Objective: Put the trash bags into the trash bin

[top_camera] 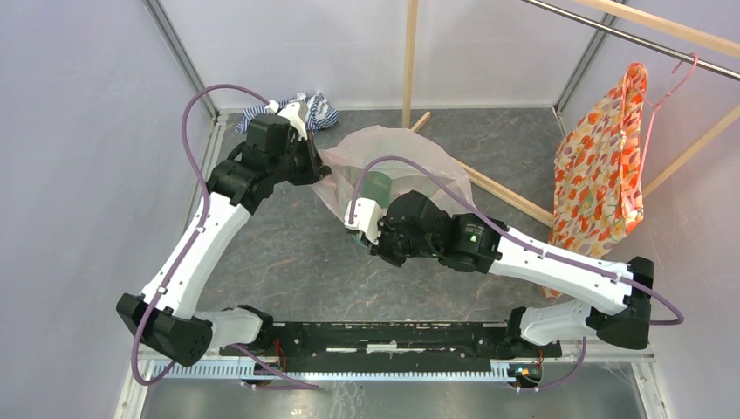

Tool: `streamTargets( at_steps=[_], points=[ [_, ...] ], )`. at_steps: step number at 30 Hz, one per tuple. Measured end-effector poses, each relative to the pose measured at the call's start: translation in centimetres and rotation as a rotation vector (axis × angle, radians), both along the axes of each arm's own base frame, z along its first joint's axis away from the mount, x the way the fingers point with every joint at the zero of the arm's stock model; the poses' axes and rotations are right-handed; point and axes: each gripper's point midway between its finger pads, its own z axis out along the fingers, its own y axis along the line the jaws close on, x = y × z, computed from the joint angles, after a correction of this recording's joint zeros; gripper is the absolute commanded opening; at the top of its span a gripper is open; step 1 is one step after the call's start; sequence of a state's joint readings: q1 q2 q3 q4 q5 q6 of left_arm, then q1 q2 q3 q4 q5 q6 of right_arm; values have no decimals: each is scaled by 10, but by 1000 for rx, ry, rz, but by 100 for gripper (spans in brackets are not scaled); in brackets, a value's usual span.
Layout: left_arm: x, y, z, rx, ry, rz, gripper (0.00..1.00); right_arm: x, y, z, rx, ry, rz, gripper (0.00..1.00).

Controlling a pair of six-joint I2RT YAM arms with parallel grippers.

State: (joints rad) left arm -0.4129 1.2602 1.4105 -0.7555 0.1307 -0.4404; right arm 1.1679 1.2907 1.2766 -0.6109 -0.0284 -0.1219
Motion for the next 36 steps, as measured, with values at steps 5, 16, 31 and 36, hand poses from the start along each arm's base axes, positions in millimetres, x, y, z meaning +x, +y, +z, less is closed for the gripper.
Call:
streamTargets(
  at_steps=[5, 16, 31, 36],
  points=[
    [5, 5, -5, 6, -36, 30, 2, 3, -1, 3, 2, -13, -34, 50],
    [21, 0, 3, -19, -110, 43, 2, 11, 5, 99, 167, -115, -57, 87],
    [24, -1, 3, -22, -119, 42, 2, 96, -27, 143, 28, -516, -384, 82],
    [25, -1, 3, -22, -119, 42, 2, 120, -29, 125, -79, -556, -408, 73]
  ],
)
